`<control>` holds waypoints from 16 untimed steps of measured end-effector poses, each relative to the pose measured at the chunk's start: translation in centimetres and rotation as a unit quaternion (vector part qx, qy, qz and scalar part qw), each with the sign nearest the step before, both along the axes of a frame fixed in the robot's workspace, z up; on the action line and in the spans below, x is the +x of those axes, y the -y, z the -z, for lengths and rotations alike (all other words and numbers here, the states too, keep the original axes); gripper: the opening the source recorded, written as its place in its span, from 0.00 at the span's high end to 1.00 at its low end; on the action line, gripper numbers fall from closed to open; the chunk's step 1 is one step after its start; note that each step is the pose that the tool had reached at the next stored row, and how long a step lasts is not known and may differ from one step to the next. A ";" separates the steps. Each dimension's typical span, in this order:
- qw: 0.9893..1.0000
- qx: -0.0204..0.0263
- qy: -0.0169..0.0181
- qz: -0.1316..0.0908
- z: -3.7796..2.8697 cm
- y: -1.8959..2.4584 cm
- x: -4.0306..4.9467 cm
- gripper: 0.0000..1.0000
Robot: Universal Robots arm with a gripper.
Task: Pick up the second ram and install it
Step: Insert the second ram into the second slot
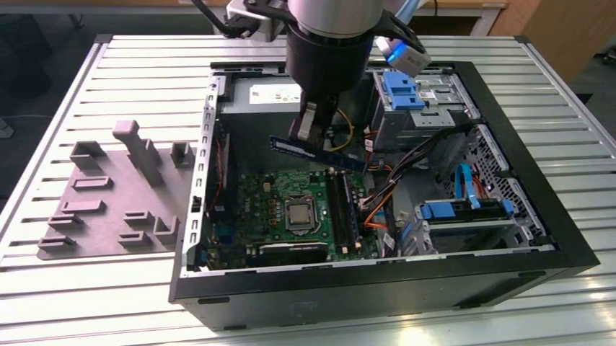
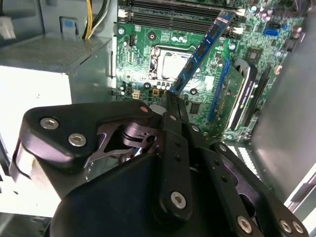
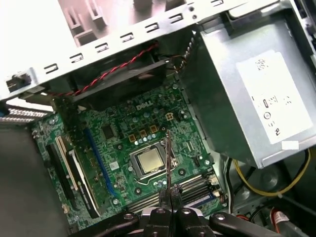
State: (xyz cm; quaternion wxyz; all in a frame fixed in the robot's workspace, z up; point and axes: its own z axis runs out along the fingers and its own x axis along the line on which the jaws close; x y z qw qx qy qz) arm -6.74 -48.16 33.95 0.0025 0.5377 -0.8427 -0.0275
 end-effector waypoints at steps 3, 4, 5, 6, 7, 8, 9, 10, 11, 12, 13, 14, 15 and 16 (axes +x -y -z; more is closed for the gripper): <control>1.000 0.000 0.000 0.021 0.01 0.00 0.00 0.89; 1.000 0.000 0.000 0.028 0.01 0.00 0.00 0.89; 0.999 0.000 0.000 0.035 0.01 0.00 0.00 0.89; 0.999 0.000 0.000 0.042 0.01 0.00 0.00 0.89; 0.999 0.000 0.000 0.049 0.01 0.00 0.00 0.89; 0.998 0.000 0.000 0.056 0.01 0.00 0.00 0.89; 0.998 0.000 0.000 0.063 0.02 0.00 0.00 0.89; 0.998 0.000 0.000 0.070 0.02 0.00 0.00 0.89; 0.997 0.000 0.000 0.077 0.02 0.00 0.00 0.89; 0.996 0.000 0.000 0.084 0.03 0.00 0.00 0.89; 0.996 0.000 0.000 0.091 0.02 0.00 0.00 0.89; 0.995 0.000 0.000 0.098 0.03 0.00 0.00 0.89; 0.995 0.000 0.000 0.105 0.03 0.00 0.00 0.89; 0.994 0.000 0.000 0.111 0.03 0.00 0.00 0.89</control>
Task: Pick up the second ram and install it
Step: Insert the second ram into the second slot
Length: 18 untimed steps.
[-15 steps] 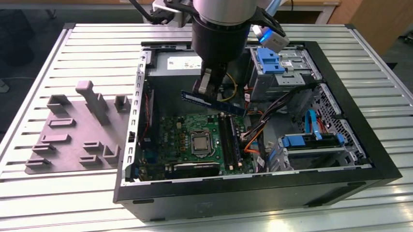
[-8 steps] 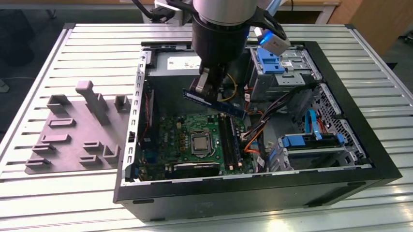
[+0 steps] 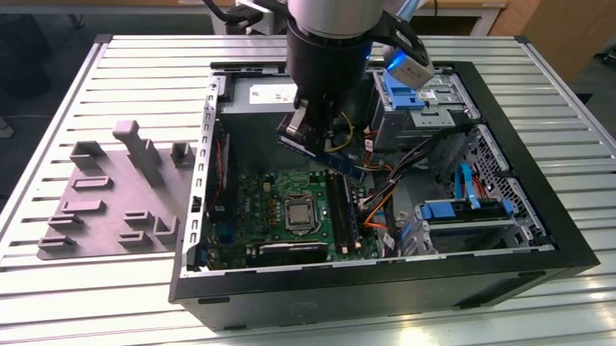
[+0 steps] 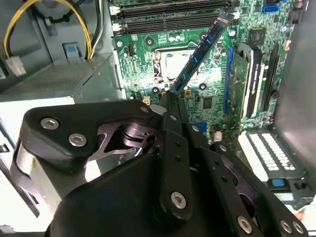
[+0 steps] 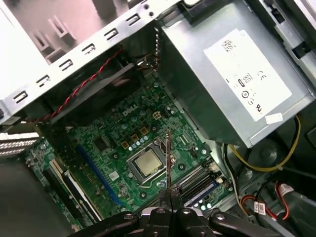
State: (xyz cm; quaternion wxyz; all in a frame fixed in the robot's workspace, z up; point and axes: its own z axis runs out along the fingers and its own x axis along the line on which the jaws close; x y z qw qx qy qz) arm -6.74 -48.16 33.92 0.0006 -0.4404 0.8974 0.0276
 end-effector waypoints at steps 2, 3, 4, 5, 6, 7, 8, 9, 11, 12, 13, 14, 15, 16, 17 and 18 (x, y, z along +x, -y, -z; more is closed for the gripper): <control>1.000 0.000 0.000 0.014 0.01 0.00 0.00 0.89; 1.000 0.000 0.000 0.022 0.01 0.00 0.00 0.89; 1.000 0.000 0.000 0.028 0.01 0.00 0.00 0.89; 0.999 0.000 0.000 0.035 0.01 0.00 0.00 0.89; 0.999 0.000 0.000 0.042 0.02 0.00 0.00 0.89; 0.999 0.000 0.000 0.049 0.02 0.00 0.00 0.89; 0.998 0.000 0.000 0.056 0.03 0.00 0.00 0.89; 0.998 0.000 0.000 0.064 0.03 0.00 0.00 0.89; 0.997 0.000 0.000 0.078 0.03 0.00 0.00 0.89; 0.996 0.000 0.000 0.086 0.04 0.00 0.00 0.89; 0.996 0.000 0.000 0.093 0.04 0.00 0.00 0.89; 0.995 0.000 0.000 0.100 0.04 0.00 0.00 0.89; 0.994 0.000 0.000 0.107 0.05 0.00 0.00 0.89; 0.993 0.000 0.000 0.115 0.05 0.00 0.00 0.89; 0.992 0.000 0.000 0.122 0.06 0.00 0.00 0.89; 0.992 0.000 0.000 0.130 0.06 0.00 0.00 0.89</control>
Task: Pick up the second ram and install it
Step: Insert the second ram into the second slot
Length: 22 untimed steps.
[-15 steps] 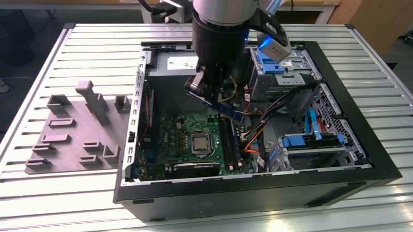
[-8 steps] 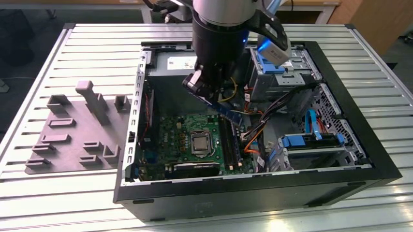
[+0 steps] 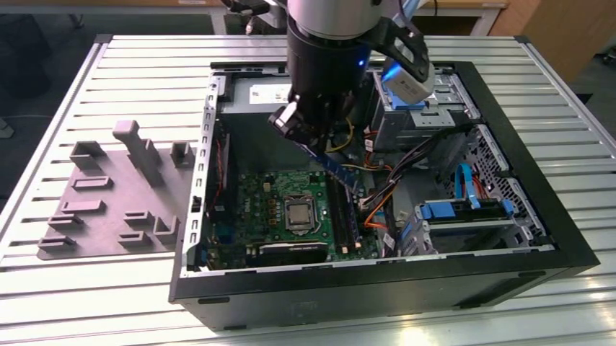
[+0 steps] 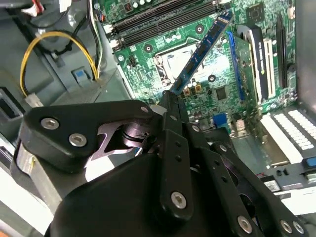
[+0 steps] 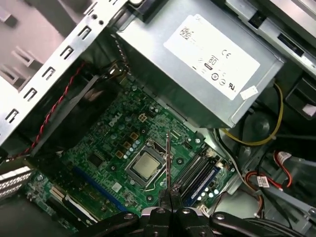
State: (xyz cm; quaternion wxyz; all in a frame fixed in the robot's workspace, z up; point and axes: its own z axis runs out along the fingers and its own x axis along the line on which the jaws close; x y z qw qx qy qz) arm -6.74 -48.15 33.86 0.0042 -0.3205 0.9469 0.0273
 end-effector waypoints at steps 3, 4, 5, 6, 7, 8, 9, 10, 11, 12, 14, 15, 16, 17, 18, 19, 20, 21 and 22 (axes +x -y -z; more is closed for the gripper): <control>1.000 0.000 0.000 0.022 0.01 0.00 0.00 0.89; 1.000 0.000 0.000 0.029 0.02 0.00 0.00 0.89; 0.999 0.000 0.000 0.037 0.02 0.00 0.00 0.89; 0.999 0.000 0.000 0.044 0.03 0.00 0.00 0.89; 0.999 0.000 0.000 0.051 0.03 0.00 0.00 0.89; 0.998 0.000 0.000 0.058 0.04 0.00 0.00 0.89; 0.998 0.000 0.000 0.066 0.04 0.00 0.00 0.89; 0.997 0.000 0.000 0.073 0.05 0.00 0.00 0.89; 0.997 0.000 0.000 0.081 0.05 0.00 0.00 0.89; 0.996 0.000 0.000 0.089 0.06 0.00 0.00 0.89; 0.995 0.000 0.000 0.104 0.07 0.00 0.00 0.89; 0.994 0.000 0.000 0.112 0.08 0.00 0.00 0.89; 0.993 0.000 0.000 0.119 0.08 0.00 0.00 0.89; 0.992 0.000 0.000 0.127 0.09 0.00 0.00 0.89; 0.991 0.000 0.000 0.135 0.10 0.00 0.00 0.89; 0.990 0.000 0.000 0.143 0.11 0.00 0.00 0.89; 0.989 0.000 0.000 0.151 0.11 0.00 0.00 0.89; 0.987 0.000 0.000 0.159 0.12 0.00 0.00 0.89; 0.986 0.000 0.000 0.167 0.12 0.00 0.00 0.89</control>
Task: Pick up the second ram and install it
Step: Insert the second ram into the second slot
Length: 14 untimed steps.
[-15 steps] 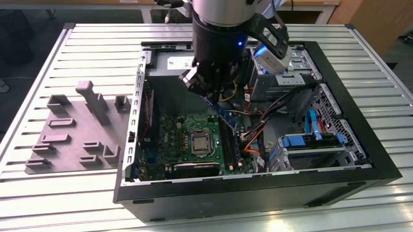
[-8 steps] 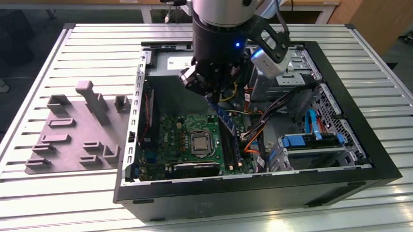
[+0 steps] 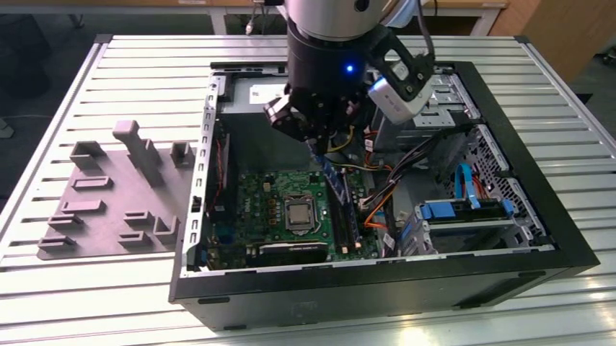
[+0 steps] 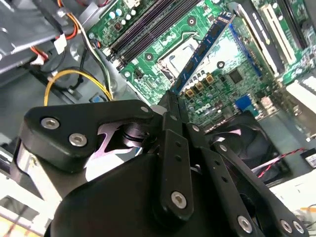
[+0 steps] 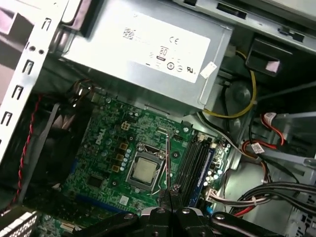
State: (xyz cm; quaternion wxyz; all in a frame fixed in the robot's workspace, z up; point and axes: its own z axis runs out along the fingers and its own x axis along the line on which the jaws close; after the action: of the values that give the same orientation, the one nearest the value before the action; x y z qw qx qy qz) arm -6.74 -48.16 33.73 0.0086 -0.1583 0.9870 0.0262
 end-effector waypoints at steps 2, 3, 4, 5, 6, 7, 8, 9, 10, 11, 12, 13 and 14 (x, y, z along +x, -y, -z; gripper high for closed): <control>1.000 0.000 0.000 0.017 0.02 0.00 0.00 0.89; 1.000 0.000 0.000 0.025 0.02 0.00 0.00 0.89; 0.999 0.000 0.000 0.033 0.03 0.00 0.00 0.89; 0.999 0.000 0.000 0.041 0.04 0.00 0.00 0.89; 0.999 0.000 0.000 0.049 0.05 0.00 0.00 0.89; 0.998 0.000 0.000 0.057 0.05 0.00 0.00 0.89; 0.998 0.000 0.000 0.065 0.06 0.00 0.00 0.89; 0.997 0.000 0.000 0.073 0.07 0.00 0.00 0.89; 0.997 0.000 0.000 0.081 0.08 0.00 0.00 0.89; 0.996 0.000 0.000 0.089 0.09 0.00 0.00 0.89; 0.995 0.000 0.000 0.097 0.10 0.00 0.00 0.89; 0.994 0.000 0.000 0.105 0.11 0.00 0.00 0.89; 0.994 0.000 0.000 0.114 0.12 0.00 0.00 0.89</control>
State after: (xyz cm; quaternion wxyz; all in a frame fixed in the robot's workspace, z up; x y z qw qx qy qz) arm -6.74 -48.16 33.62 0.0116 -0.0451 0.9986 0.0250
